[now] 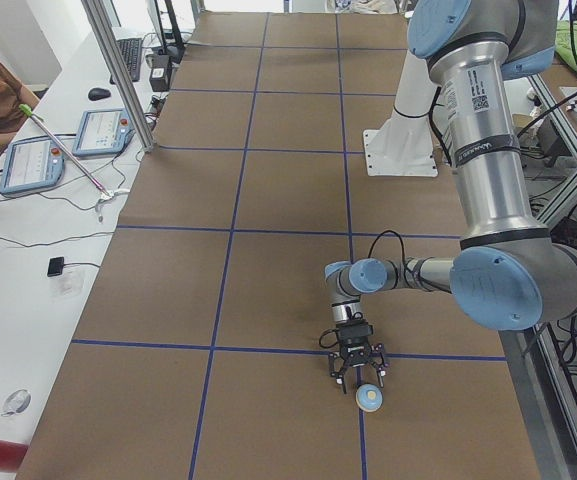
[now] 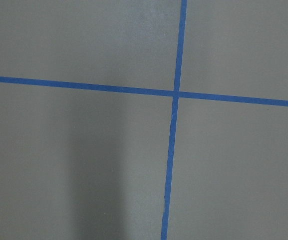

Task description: Place and press bell with both arms

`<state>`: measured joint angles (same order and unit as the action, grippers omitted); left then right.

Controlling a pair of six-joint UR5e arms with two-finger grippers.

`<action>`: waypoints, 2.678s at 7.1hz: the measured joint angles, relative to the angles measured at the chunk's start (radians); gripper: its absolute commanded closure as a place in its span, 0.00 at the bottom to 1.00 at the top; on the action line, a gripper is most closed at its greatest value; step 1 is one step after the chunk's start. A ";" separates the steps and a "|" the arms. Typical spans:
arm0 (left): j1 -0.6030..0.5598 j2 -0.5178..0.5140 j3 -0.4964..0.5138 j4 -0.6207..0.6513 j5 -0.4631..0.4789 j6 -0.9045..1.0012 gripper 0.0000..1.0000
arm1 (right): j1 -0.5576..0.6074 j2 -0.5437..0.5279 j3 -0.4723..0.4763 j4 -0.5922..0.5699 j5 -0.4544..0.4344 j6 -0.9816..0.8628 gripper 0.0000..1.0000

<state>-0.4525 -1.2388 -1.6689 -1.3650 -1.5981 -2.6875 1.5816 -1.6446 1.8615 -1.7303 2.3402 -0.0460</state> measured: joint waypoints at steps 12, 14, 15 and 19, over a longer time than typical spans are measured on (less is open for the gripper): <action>-0.079 0.082 -0.086 -0.045 0.066 0.309 1.00 | 0.003 0.031 0.013 -0.008 0.004 0.000 0.00; -0.298 0.030 -0.153 -0.046 0.198 0.667 1.00 | 0.002 0.026 0.012 -0.003 0.007 0.000 0.00; -0.396 -0.038 -0.169 -0.048 0.244 0.831 1.00 | 0.002 0.021 0.011 -0.001 0.009 0.000 0.00; -0.490 -0.383 -0.179 -0.158 0.322 1.275 1.00 | 0.001 0.034 0.012 0.000 0.013 0.000 0.00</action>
<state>-0.9425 -1.6218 -1.8475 -1.5232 -1.2764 -1.4122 1.5831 -1.6102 1.8733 -1.7303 2.3532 -0.0460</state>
